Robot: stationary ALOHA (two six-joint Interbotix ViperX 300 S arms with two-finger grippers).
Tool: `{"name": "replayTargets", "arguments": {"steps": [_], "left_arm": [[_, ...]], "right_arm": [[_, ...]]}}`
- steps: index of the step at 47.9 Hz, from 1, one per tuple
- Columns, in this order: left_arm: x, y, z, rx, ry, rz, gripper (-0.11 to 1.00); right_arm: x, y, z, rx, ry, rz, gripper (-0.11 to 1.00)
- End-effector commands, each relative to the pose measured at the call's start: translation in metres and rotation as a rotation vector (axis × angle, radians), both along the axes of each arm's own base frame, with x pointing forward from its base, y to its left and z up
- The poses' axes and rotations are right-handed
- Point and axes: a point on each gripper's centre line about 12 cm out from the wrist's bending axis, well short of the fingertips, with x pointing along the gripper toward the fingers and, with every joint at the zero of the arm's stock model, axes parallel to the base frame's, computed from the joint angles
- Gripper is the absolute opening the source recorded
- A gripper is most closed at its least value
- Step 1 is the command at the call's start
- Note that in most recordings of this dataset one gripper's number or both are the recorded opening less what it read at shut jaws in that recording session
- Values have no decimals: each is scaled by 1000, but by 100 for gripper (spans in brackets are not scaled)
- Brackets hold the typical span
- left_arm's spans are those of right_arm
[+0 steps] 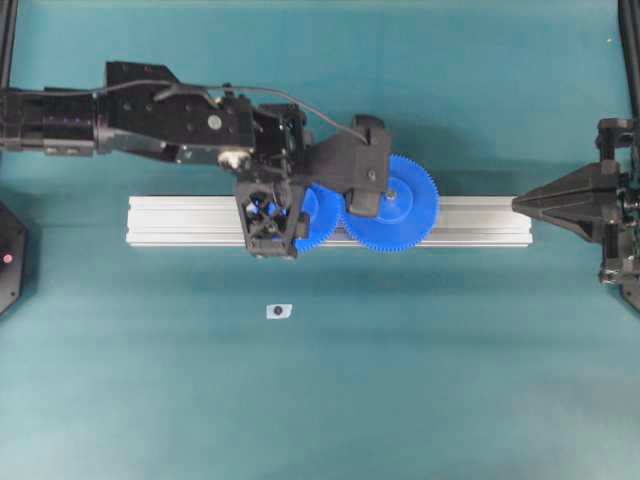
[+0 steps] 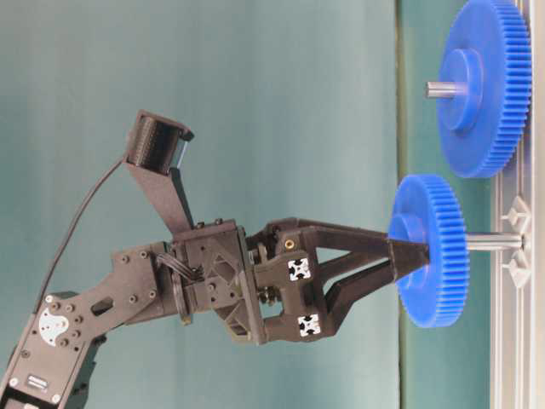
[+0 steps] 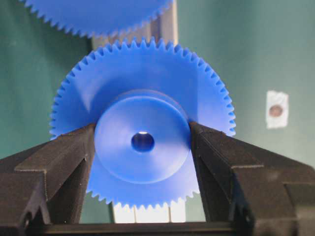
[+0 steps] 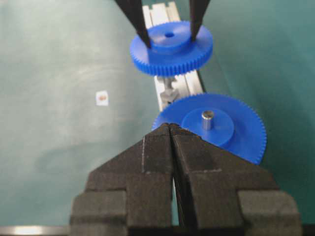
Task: Find the location of the shaft and insert the small gear.
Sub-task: 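Align the gear's bore with the shaft and push it down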
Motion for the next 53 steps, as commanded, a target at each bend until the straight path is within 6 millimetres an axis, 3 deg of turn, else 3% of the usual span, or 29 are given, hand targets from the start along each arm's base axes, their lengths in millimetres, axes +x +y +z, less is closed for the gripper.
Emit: {"name": "replayTargets", "arguments": {"steps": [1, 12, 35, 53], "left_arm": [[0, -14, 2, 2, -4, -30, 63], [-1, -16, 0, 0, 1, -31, 63], [-1, 31, 4, 20, -10, 21, 63], [1, 33, -1, 23, 1, 10, 63]], "right_arm": [[2, -1, 5, 11, -13, -6, 1], [2, -1, 5, 11, -13, -8, 1], [2, -1, 5, 27, -15, -10, 1], [2, -1, 6, 30, -16, -11, 1]]}}
